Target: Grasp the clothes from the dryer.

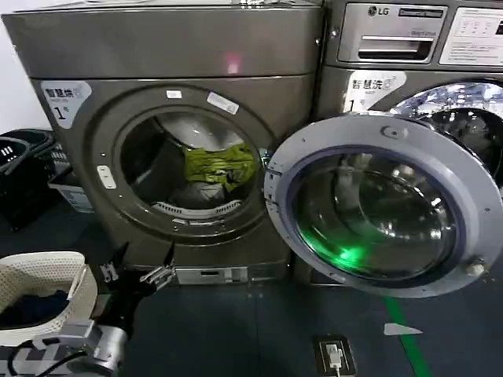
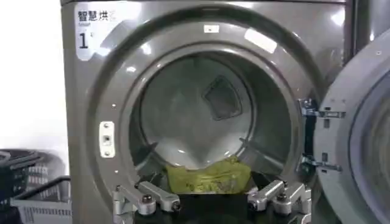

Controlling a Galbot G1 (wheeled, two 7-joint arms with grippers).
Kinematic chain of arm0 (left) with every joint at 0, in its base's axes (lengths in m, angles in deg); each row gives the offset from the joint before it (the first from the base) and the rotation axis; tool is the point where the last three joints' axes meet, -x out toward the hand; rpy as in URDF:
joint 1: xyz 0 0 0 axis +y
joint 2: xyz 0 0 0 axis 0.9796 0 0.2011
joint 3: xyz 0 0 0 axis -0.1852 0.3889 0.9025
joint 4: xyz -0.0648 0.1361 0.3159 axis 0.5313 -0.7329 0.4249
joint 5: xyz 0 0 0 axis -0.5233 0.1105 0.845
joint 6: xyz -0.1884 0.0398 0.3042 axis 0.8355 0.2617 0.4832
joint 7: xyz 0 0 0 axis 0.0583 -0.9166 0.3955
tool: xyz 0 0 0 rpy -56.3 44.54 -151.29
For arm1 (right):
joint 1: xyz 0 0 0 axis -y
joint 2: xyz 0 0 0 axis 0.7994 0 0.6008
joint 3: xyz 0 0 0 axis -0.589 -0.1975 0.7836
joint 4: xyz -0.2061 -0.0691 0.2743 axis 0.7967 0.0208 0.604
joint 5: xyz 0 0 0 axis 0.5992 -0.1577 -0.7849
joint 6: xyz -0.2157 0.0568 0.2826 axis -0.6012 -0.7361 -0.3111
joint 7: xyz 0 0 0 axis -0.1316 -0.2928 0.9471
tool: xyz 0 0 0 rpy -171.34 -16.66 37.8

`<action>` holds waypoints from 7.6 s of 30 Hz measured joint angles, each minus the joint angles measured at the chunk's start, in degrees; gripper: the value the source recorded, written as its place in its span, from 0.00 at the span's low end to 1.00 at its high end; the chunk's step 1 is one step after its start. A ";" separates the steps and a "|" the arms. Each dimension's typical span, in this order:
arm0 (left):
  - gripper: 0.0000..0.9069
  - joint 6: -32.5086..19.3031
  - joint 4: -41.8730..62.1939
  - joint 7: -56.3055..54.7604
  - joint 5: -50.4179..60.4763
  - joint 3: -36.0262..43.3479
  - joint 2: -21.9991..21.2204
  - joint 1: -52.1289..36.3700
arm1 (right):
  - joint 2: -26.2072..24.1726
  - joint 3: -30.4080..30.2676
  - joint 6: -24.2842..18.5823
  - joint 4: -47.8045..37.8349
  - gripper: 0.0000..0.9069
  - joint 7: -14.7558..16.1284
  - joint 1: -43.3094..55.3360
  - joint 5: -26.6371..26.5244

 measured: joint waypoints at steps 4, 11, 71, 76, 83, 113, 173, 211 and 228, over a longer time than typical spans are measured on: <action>1.00 0.00 -0.08 0.04 -0.01 -0.03 0.13 0.07 | 0.05 0.09 -0.10 0.02 1.00 0.08 -0.09 -0.04; 1.00 -0.02 -0.43 0.09 -0.05 -0.04 0.17 0.26 | 0.03 0.05 -0.17 0.10 1.00 0.10 -0.13 -0.07; 1.00 -4.11 35.66 -3.08 -8.14 7.75 6.53 -34.78 | 1.22 7.86 3.09 2.94 1.00 -2.17 -5.33 -2.47; 1.00 -4.78 42.96 -3.53 -8.73 9.73 6.32 -40.12 | 1.26 7.84 2.89 3.20 1.00 -1.74 -5.14 -2.79; 1.00 -5.86 53.58 -4.15 -9.81 12.21 5.88 -47.56 | 1.51 7.53 2.50 3.35 1.00 -1.10 -4.76 -3.13; 1.00 -16.12 91.87 0.03 -5.57 16.95 3.92 -72.03 | 1.70 6.40 1.06 3.43 1.00 0.74 -3.77 -3.31; 0.26 -22.89 124.29 40.99 31.42 57.36 6.09 -90.63 | 2.46 2.26 -0.42 3.34 1.00 2.01 -1.81 -0.38; 0.00 -22.33 119.03 35.34 9.70 45.98 5.23 -87.87 | 3.95 0.42 -0.85 4.69 1.00 1.99 -1.37 -0.02; 0.00 -28.36 109.68 13.33 -6.38 29.35 3.28 -79.99 | 2.76 -0.58 -0.97 4.70 1.00 2.01 -0.94 0.21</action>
